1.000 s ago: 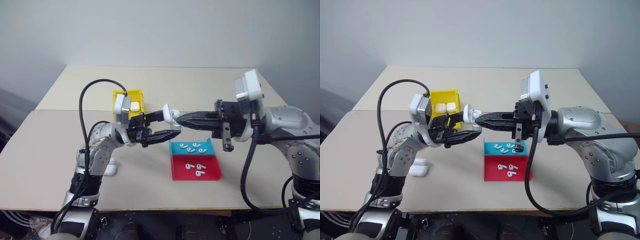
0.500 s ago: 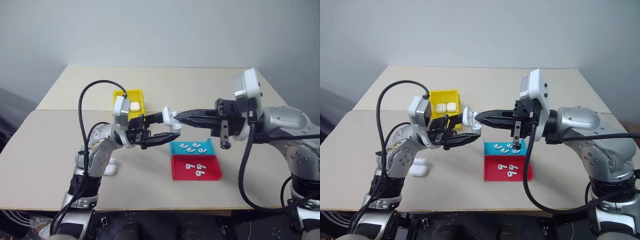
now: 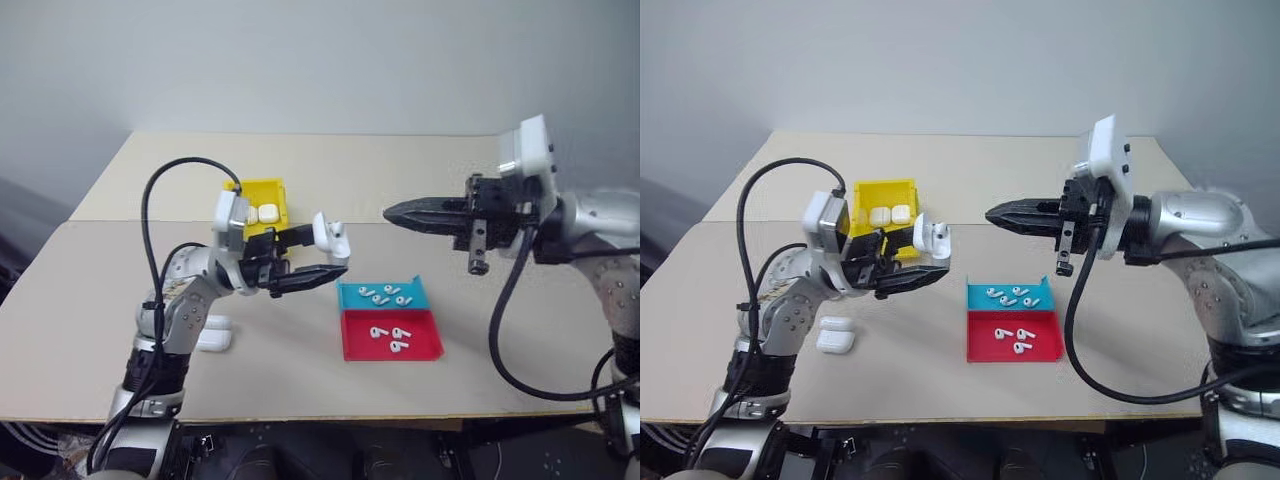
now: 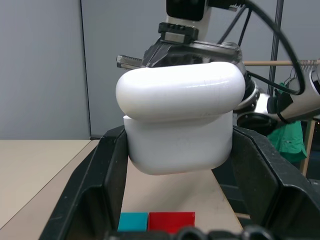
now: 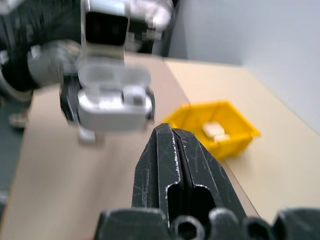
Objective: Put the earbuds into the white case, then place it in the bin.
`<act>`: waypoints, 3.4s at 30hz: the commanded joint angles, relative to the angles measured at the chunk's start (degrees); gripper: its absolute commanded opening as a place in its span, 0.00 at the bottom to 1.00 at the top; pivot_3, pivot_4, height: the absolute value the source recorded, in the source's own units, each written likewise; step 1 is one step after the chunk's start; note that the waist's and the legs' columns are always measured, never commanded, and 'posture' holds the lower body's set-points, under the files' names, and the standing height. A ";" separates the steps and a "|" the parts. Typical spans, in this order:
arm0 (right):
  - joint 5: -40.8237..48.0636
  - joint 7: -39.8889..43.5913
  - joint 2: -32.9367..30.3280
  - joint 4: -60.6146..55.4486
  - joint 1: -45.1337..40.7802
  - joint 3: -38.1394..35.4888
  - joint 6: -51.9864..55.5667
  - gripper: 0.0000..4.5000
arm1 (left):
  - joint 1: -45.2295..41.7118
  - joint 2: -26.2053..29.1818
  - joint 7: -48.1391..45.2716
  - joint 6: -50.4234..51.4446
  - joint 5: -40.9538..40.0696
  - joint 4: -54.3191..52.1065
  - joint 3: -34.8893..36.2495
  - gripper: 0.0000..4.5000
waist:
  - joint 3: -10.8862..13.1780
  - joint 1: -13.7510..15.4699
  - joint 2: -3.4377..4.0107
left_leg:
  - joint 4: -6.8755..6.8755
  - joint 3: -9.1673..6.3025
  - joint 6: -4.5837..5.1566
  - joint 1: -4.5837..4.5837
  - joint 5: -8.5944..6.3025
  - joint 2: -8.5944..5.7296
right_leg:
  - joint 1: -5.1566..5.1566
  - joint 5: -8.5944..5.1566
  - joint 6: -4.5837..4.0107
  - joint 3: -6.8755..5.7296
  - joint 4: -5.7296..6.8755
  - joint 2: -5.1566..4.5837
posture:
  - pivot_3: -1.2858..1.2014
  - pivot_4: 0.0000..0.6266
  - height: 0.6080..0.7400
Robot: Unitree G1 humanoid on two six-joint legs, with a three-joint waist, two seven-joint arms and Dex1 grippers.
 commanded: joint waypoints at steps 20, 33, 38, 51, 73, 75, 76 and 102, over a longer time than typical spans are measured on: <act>-53.81 23.20 18.47 62.95 -25.97 35.94 -54.78 0.45 | 6.46 0.17 2.42 -1.94 -2.40 -11.02 1.58 0.62 | 0.04 -0.75 0.06 | 0.01 0.11 -0.37 -0.06 0.22 -0.01 | -0.06 0.00 0.00 0.02 0.00 -0.04 | 0.52 0.24 1.00; -62.06 19.37 24.29 77.90 -29.60 35.35 -61.13 0.45 | 9.83 0.84 6.96 -1.35 -3.20 -15.72 1.94 0.62 | 0.06 -1.01 0.09 | 0.00 0.09 -0.45 -0.01 0.26 0.03 | -0.06 0.00 -0.01 0.02 0.07 -0.01 | 0.52 0.24 1.00; -64.17 16.67 25.44 80.92 -30.14 34.94 -61.40 0.45 | 9.82 1.26 7.72 -1.10 -3.65 -16.05 2.18 0.62 | 0.06 -1.04 0.10 | 0.00 0.09 -0.46 0.02 0.27 0.03 | -0.05 0.01 -0.02 0.02 0.10 0.00 | 0.52 0.24 1.00; -63.34 19.39 25.86 80.84 -28.89 33.67 -61.68 0.14 | 9.71 1.99 8.38 -1.26 -4.19 -15.82 2.13 0.62 | 0.06 -1.05 0.10 | -0.03 0.09 -0.51 0.03 0.30 0.03 | -0.05 0.00 -0.02 0.02 0.09 0.00 | 0.52 0.24 1.00; -7.44 13.81 22.88 18.98 -16.55 -9.52 14.32 0.14 | 4.85 4.61 3.95 -2.26 -3.19 -5.20 4.27 0.62 | 0.16 -0.55 0.26 | -0.04 0.05 -0.30 -0.01 0.18 0.02 | -0.04 0.02 -0.04 -0.05 0.11 -0.03 | 0.52 0.24 1.00; 0.17 7.19 25.66 12.92 -15.78 -13.45 23.86 0.14 | 3.40 4.62 3.11 -2.69 -2.83 -2.82 4.41 0.62 | 0.16 -0.62 0.26 | -0.08 0.01 -0.27 0.01 0.16 0.05 | -0.07 0.04 -0.07 -0.07 0.15 0.01 | 0.52 0.24 1.00; 3.65 4.20 27.15 10.07 -15.33 -14.83 27.20 0.14 | 2.77 4.60 2.69 -2.92 -2.61 -1.85 4.30 0.62 | 0.15 -0.62 0.26 | -0.11 0.00 -0.27 0.03 0.16 0.07 | -0.06 0.04 -0.08 -0.07 0.16 0.04 | 0.52 0.24 1.00; 16.13 -14.25 27.66 -2.60 -4.93 -6.40 25.05 0.14 | -0.38 2.45 -0.32 -2.92 -2.22 0.26 3.29 0.62 | 0.15 -0.46 0.26 | -0.13 -0.01 -0.21 -0.03 0.13 0.02 | -0.05 0.04 -0.07 -0.06 0.07 0.02 | 0.52 0.24 1.00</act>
